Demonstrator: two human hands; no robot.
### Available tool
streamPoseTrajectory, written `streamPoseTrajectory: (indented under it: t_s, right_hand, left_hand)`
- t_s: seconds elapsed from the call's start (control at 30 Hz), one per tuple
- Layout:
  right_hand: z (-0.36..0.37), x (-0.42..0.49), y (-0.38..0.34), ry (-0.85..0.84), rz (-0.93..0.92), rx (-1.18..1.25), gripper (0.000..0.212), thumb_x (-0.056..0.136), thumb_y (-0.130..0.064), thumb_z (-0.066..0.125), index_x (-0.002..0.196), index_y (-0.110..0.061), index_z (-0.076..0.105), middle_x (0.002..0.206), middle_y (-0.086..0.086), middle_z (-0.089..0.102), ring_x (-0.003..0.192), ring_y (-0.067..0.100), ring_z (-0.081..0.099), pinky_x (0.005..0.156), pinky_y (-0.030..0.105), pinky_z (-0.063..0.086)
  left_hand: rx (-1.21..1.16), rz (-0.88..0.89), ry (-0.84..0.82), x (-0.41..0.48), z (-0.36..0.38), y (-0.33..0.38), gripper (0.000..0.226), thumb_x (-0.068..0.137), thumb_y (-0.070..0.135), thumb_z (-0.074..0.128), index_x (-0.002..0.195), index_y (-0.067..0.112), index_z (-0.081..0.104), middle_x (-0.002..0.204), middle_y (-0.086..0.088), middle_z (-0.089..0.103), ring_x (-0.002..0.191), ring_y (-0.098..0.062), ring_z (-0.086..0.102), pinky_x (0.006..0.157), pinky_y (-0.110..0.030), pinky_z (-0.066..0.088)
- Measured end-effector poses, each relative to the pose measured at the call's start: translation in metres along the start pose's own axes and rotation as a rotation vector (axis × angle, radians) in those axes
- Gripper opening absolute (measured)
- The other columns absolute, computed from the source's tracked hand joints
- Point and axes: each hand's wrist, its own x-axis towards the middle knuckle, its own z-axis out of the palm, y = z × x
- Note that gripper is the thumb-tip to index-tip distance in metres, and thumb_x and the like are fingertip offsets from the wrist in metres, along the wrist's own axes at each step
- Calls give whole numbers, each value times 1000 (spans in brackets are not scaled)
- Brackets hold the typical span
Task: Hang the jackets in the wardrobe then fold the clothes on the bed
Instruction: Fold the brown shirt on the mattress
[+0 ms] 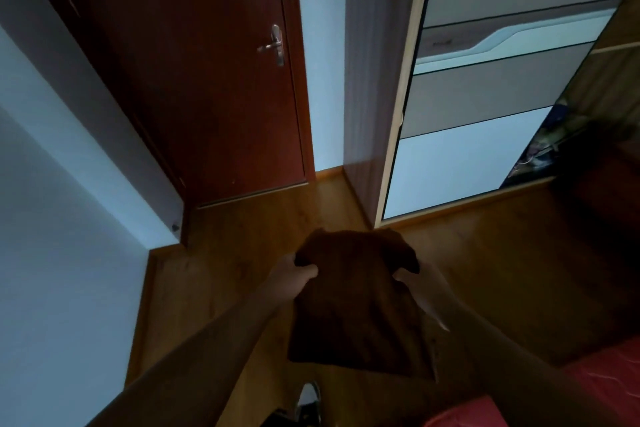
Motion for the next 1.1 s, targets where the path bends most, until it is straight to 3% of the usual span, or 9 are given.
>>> streamPoseTrajectory:
  t_s: [0.13, 0.27, 0.4, 0.5, 0.7, 0.8, 0.87, 1.03, 1.1]
  right_hand:
    - [-32, 55, -20, 126, 59, 36, 17, 100, -26, 57, 112, -16, 64, 101, 8, 71, 88, 23, 71, 83, 43, 60]
    - [-75, 92, -13, 225, 138, 140, 23, 99, -28, 58, 120, -19, 62, 105, 5, 70, 92, 21, 70, 82, 42, 60]
    - [-130, 131, 7, 348, 272, 263, 36, 97, -32, 64, 128, -15, 59, 105, 3, 68, 89, 17, 70, 62, 25, 53]
    - [-180, 160, 31, 412, 371, 342, 42, 95, -37, 65, 131, -16, 57, 109, 4, 68, 93, 20, 69, 70, 30, 56]
    - [-319, 207, 76, 528, 452, 449, 39, 91, -39, 69, 123, -19, 60, 101, 2, 69, 85, 18, 71, 61, 29, 56]
    - [-400, 222, 94, 573, 470, 502, 41, 89, -41, 72, 122, -20, 60, 101, 4, 71, 79, 19, 74, 59, 29, 58]
    - [-448, 227, 103, 622, 472, 540, 39, 87, -38, 74, 120, -20, 61, 99, 5, 72, 68, 17, 75, 51, 25, 56]
    - [-543, 229, 123, 738, 446, 684, 32, 84, -29, 78, 113, -22, 66, 92, 7, 76, 69, 21, 76, 52, 26, 56]
    - [-579, 234, 134, 775, 420, 751, 32, 84, -28, 78, 113, -22, 66, 96, 9, 76, 74, 25, 77, 60, 34, 61]
  left_hand:
    - [32, 11, -69, 83, 9, 65, 42, 89, 33, 65, 130, 28, 56, 117, 3, 65, 105, -19, 65, 96, -42, 55]
    - [82, 22, -182, 148, 45, 117, 40, 88, 28, 67, 127, 24, 57, 118, 1, 65, 109, -22, 63, 102, -47, 51]
    - [148, 61, -292, 208, 100, 166, 38, 83, 29, 68, 121, 27, 66, 107, 2, 73, 100, -20, 70, 93, -42, 57]
    - [174, 69, -344, 255, 157, 205, 42, 75, 30, 71, 116, 29, 65, 106, -2, 73, 98, -22, 71, 90, -42, 59]
    - [198, 68, -479, 336, 298, 295, 33, 75, 24, 73, 108, 25, 68, 90, 2, 77, 84, -16, 75, 66, -26, 59]
    - [210, 43, -579, 365, 372, 342, 40, 78, 30, 74, 116, 28, 64, 107, 0, 74, 101, -21, 71, 81, -34, 61]
    - [191, 46, -648, 380, 419, 372, 41, 81, 32, 73, 120, 29, 61, 115, 1, 70, 107, -22, 67, 84, -33, 60]
    - [190, 18, -767, 408, 524, 441, 51, 75, 29, 79, 124, 28, 63, 114, 2, 73, 108, -23, 68, 93, -39, 57]
    - [216, 31, -817, 421, 568, 469, 53, 74, 28, 78, 126, 26, 63, 113, 0, 74, 105, -22, 71, 92, -39, 57]
